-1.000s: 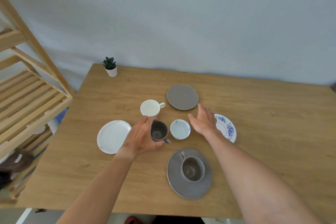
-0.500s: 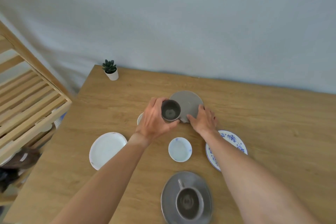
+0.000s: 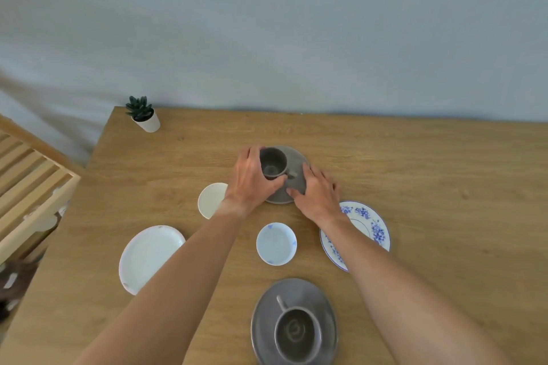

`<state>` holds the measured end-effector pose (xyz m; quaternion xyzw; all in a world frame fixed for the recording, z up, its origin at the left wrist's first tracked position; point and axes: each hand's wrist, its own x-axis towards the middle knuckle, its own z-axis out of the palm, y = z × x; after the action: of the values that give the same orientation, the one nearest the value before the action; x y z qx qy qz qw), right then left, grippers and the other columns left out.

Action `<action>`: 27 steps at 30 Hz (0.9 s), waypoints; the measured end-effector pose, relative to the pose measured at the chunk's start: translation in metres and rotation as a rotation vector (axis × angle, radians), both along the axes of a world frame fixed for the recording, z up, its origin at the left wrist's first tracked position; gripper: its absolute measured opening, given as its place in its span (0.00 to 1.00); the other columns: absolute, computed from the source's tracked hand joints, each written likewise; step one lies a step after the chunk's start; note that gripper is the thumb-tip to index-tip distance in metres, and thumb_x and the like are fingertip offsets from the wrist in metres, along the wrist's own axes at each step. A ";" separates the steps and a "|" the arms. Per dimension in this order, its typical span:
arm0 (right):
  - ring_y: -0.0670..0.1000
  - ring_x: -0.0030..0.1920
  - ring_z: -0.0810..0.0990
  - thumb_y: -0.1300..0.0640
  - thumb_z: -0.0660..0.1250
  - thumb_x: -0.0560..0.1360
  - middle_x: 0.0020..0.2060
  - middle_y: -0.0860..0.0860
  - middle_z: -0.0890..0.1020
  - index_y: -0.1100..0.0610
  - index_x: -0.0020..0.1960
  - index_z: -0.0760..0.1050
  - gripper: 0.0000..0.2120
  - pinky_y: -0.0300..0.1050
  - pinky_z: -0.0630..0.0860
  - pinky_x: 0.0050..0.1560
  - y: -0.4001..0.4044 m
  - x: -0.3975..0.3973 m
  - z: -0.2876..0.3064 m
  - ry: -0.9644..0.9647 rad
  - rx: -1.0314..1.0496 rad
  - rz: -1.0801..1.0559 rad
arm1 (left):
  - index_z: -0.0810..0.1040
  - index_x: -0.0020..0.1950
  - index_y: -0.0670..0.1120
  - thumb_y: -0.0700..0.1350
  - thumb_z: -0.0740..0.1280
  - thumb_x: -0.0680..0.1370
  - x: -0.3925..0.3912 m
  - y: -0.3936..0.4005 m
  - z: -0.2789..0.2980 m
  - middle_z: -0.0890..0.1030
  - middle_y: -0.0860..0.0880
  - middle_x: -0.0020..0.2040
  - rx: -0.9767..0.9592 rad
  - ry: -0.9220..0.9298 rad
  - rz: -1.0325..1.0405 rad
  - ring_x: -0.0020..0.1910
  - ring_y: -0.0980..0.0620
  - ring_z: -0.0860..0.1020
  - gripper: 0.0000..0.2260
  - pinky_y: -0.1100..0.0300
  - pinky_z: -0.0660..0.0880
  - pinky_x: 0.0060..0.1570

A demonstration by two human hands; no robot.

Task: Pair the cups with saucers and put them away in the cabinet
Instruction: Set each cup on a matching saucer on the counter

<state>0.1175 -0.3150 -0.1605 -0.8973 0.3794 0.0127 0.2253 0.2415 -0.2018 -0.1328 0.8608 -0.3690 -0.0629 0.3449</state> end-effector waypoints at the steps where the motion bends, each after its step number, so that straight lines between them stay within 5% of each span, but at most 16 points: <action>1: 0.56 0.74 0.61 0.41 0.65 0.77 0.74 0.49 0.66 0.52 0.78 0.59 0.35 0.60 0.59 0.71 0.000 0.000 -0.001 -0.005 -0.002 -0.002 | 0.70 0.66 0.43 0.55 0.78 0.65 -0.001 -0.002 -0.001 0.73 0.45 0.61 0.002 -0.002 -0.002 0.58 0.48 0.74 0.35 0.60 0.73 0.55; 9: 0.55 0.75 0.60 0.40 0.62 0.77 0.75 0.48 0.65 0.51 0.78 0.59 0.33 0.62 0.60 0.71 -0.001 -0.004 0.000 -0.002 0.024 0.021 | 0.67 0.69 0.44 0.52 0.79 0.66 -0.009 -0.007 0.001 0.72 0.43 0.63 0.019 0.059 -0.072 0.62 0.46 0.73 0.37 0.62 0.68 0.57; 17: 0.56 0.80 0.50 0.41 0.59 0.79 0.80 0.53 0.55 0.54 0.80 0.51 0.36 0.60 0.48 0.77 -0.001 -0.028 0.005 0.024 0.012 0.064 | 0.50 0.79 0.44 0.48 0.77 0.70 -0.018 0.003 0.018 0.68 0.40 0.70 0.116 0.189 -0.077 0.69 0.42 0.68 0.47 0.54 0.66 0.66; 21: 0.58 0.76 0.57 0.44 0.60 0.80 0.72 0.54 0.65 0.56 0.75 0.61 0.28 0.58 0.49 0.77 0.002 -0.060 0.008 -0.012 -0.064 0.023 | 0.49 0.78 0.44 0.43 0.72 0.72 -0.039 0.022 0.021 0.67 0.40 0.70 0.075 0.214 -0.023 0.69 0.40 0.66 0.43 0.52 0.66 0.65; 24: 0.57 0.71 0.65 0.47 0.61 0.80 0.65 0.53 0.71 0.56 0.68 0.67 0.20 0.56 0.53 0.74 0.001 -0.087 0.010 -0.039 -0.104 -0.045 | 0.55 0.77 0.43 0.48 0.72 0.72 -0.059 0.040 0.019 0.67 0.40 0.70 0.050 0.106 -0.061 0.68 0.41 0.67 0.39 0.50 0.68 0.66; 27: 0.57 0.71 0.65 0.50 0.62 0.78 0.68 0.54 0.70 0.53 0.72 0.67 0.23 0.55 0.57 0.73 -0.005 -0.119 0.010 0.000 -0.086 -0.124 | 0.57 0.76 0.46 0.58 0.69 0.74 -0.069 0.057 0.018 0.67 0.44 0.69 0.174 0.037 -0.282 0.68 0.47 0.67 0.37 0.56 0.65 0.67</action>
<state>-0.0017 -0.3196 -0.1502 -0.8810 0.4343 -0.0174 0.1867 0.1723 -0.1445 -0.1146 0.8258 -0.4728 -0.1584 0.2635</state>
